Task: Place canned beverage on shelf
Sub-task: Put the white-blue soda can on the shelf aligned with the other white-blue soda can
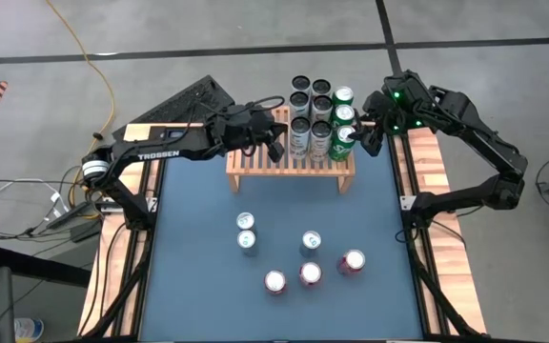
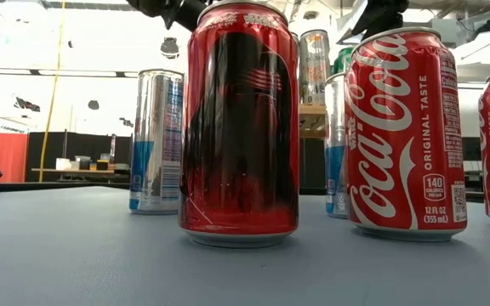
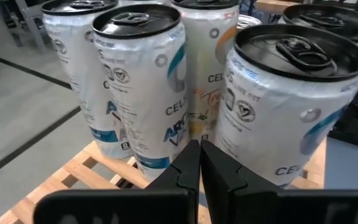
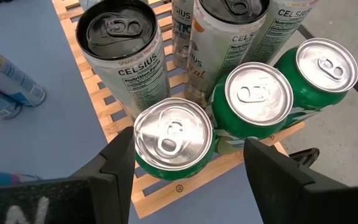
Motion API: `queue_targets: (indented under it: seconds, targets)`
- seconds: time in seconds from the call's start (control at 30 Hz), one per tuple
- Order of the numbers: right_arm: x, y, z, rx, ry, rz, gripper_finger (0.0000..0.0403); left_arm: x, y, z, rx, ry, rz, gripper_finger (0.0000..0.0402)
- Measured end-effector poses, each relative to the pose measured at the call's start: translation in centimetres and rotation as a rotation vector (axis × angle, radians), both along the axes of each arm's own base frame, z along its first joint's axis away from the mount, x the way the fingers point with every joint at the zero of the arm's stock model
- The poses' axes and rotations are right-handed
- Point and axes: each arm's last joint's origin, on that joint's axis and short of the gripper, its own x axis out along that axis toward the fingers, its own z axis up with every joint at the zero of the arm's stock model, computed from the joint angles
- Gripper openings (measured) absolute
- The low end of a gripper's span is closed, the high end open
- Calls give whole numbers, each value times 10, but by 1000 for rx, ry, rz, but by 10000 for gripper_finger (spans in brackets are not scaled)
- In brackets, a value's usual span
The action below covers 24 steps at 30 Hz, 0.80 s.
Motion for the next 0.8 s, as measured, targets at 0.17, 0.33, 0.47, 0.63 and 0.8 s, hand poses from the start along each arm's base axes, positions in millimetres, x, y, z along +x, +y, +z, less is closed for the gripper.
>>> queue_targets:
  seconds: [0.17, 0.33, 0.47, 0.63, 0.8]
  targets:
    - [0, 0, 0, 0, 0, 0, 240, 2, -4, 1, 1, -6, -16, 0]
    - [0, 0, 0, 0, 0, 0, 240, 4, -10, 1, 0, -6, -37, 0]
    - [1, -1, 1, -12, -17, 1, 240, 4, -11, 1, 0, -7, -43, 0]
    - [3, -2, 4, -35, -44, 5, 240, 7, -12, -4, -16, 11, -45, 0]
    - [3, -2, 4, -44, -39, 14, 240, 7, -17, -7, -31, 41, -48, 0]
